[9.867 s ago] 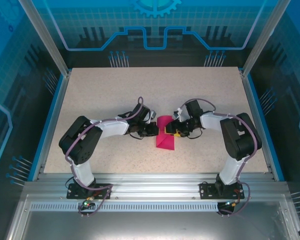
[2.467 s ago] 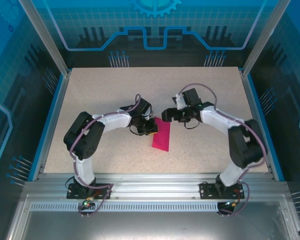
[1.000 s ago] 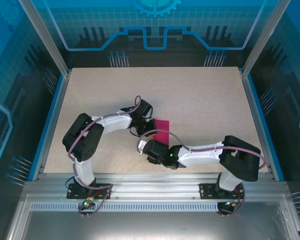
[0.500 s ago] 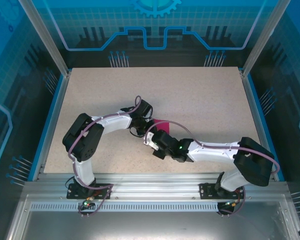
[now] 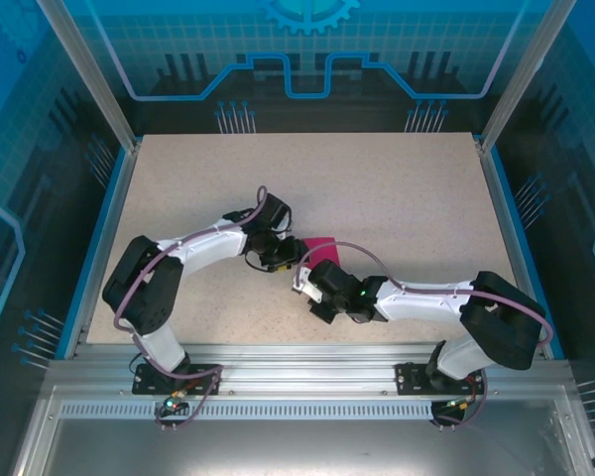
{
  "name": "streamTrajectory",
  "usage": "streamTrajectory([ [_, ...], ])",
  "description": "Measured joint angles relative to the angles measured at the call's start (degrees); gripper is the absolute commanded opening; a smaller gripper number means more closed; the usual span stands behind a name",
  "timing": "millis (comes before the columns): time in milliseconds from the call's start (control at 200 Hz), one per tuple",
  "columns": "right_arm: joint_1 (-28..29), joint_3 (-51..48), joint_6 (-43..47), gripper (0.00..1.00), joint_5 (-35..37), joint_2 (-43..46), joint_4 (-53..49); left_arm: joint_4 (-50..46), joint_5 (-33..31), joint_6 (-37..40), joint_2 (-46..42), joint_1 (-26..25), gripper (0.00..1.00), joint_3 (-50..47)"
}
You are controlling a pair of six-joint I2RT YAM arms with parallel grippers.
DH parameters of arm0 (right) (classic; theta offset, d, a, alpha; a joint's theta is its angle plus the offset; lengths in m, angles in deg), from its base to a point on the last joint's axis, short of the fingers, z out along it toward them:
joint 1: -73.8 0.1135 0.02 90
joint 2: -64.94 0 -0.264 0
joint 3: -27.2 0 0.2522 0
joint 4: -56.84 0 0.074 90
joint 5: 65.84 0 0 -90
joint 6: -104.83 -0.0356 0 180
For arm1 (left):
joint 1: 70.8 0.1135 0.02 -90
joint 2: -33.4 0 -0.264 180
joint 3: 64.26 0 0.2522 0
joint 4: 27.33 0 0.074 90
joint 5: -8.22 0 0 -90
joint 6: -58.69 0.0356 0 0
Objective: Fold a paper plane with a square sheet of paper (fold left side to right side)
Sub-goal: Third fold the triangle at the center of the table.
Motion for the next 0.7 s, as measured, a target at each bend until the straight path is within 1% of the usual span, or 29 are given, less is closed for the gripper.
streamTrajectory([
  [110, 0.0, 0.0, -0.3, 0.00, 0.0, 0.0, 0.0, -0.4, 0.3, 0.8, 0.2, 0.4, 0.40, 1.1],
  [190, 0.0, 0.0, -0.6, 0.00, 0.0, 0.0, 0.0, -0.9, 1.1, 1.6, 2.3, 0.4, 0.36, 4.3],
  [520, -0.1, 0.0, -0.9, 0.00, -0.1, 0.0, 0.0, -1.1, 3.5, 5.0, 18.9, -1.3, 0.31, 21.2],
  [700, -0.7, 0.0, -1.0, 0.00, -0.6, -0.1, 0.0, -1.6, 3.9, 5.8, 25.2, -2.2, 0.29, 25.4],
])
